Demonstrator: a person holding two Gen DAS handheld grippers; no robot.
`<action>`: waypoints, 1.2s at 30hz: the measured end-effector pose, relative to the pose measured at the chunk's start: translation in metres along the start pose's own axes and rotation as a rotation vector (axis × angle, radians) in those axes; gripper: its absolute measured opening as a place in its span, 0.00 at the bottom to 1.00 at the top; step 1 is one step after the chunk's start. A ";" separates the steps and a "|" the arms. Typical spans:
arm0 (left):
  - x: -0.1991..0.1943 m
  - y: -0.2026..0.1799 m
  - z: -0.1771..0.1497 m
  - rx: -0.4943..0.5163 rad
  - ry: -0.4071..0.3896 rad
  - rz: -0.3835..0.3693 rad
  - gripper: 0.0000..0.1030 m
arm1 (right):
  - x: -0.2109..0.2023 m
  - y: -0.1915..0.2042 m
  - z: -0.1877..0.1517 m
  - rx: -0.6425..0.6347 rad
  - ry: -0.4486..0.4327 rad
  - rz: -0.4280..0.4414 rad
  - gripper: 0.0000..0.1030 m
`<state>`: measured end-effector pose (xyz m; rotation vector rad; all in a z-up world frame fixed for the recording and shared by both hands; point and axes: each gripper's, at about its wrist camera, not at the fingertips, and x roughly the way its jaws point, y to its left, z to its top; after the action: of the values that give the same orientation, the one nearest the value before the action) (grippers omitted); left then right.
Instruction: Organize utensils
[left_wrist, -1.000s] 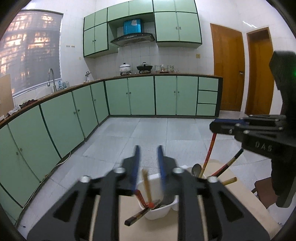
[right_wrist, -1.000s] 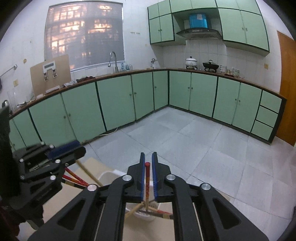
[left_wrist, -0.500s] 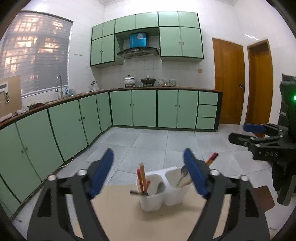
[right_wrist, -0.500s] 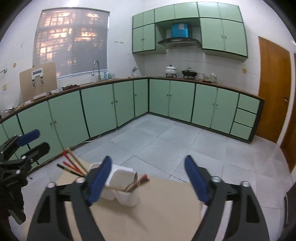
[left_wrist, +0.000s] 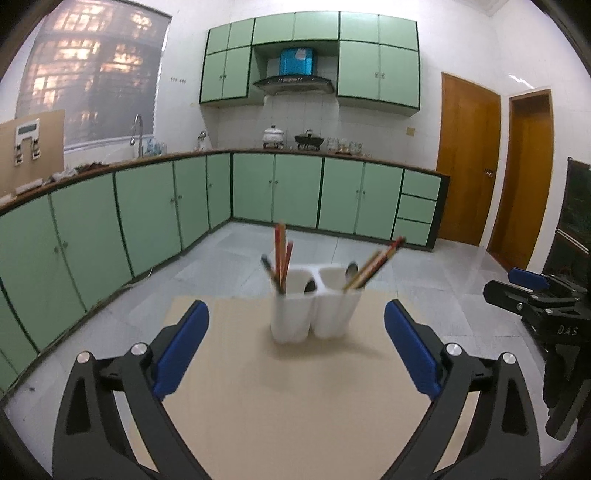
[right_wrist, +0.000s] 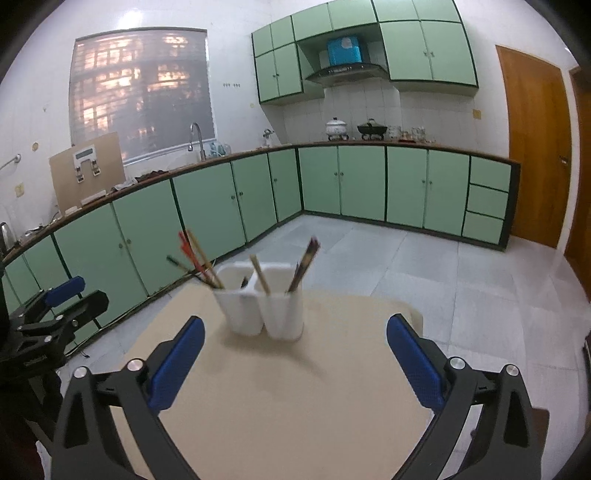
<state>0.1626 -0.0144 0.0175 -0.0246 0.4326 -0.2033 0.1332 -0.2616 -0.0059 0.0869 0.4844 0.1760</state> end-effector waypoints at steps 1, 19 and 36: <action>-0.004 0.000 -0.006 0.000 0.009 0.008 0.90 | -0.003 0.001 -0.005 0.004 0.004 -0.002 0.94; -0.060 -0.012 -0.032 0.043 -0.006 0.045 0.91 | -0.045 0.047 -0.037 -0.050 -0.007 0.025 0.94; -0.080 -0.016 -0.031 0.039 -0.049 0.053 0.91 | -0.065 0.063 -0.035 -0.087 -0.054 0.014 0.94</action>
<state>0.0753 -0.0131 0.0233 0.0201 0.3800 -0.1584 0.0509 -0.2110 0.0003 0.0101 0.4217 0.2079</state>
